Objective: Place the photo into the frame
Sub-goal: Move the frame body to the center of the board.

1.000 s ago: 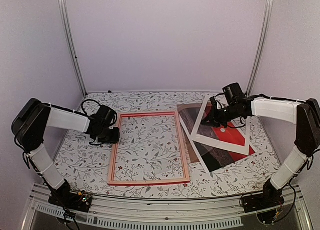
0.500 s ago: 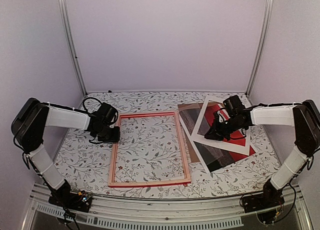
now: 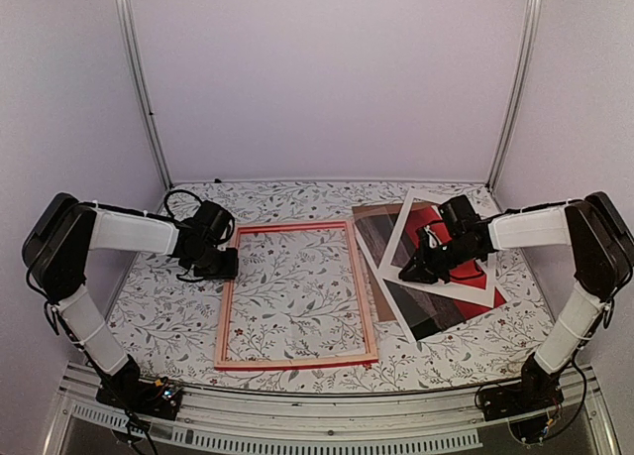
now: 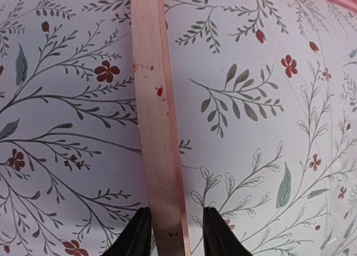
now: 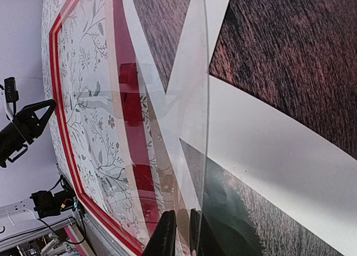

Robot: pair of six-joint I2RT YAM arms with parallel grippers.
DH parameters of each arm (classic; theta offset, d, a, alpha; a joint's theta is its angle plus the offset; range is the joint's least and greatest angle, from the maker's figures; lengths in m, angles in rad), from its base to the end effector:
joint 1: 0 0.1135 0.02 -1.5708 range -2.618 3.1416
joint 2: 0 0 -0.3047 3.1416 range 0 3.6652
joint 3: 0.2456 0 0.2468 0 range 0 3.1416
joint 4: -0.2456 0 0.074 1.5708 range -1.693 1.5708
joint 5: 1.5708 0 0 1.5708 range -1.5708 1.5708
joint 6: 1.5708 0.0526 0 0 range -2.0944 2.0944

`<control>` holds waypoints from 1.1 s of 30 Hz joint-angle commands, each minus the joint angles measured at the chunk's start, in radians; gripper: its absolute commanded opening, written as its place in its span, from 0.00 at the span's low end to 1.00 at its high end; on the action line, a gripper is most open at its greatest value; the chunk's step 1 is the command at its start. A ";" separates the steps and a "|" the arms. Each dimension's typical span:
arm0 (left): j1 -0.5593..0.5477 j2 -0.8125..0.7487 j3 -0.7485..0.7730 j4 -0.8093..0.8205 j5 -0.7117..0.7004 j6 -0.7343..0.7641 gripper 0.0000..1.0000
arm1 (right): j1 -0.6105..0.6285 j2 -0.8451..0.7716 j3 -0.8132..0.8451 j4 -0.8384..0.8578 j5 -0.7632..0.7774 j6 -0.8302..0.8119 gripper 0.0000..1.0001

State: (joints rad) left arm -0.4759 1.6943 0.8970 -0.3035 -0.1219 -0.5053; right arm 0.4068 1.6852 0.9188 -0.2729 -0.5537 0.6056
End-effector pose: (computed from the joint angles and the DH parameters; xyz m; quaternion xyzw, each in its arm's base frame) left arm 0.2917 -0.1432 0.1740 -0.0284 0.9704 -0.0573 0.2329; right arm 0.2912 0.1556 0.1910 0.0207 0.9307 0.3531 0.0931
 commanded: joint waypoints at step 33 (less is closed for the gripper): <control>-0.011 -0.022 0.017 0.023 0.084 -0.057 0.58 | 0.041 -0.045 -0.204 0.563 -0.172 0.373 0.00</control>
State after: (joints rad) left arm -0.4759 1.6943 0.9058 -0.2886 -0.0555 -0.5545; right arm 0.4408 1.6695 0.7261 0.2394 -0.7422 0.9291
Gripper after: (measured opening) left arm 0.542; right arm 0.017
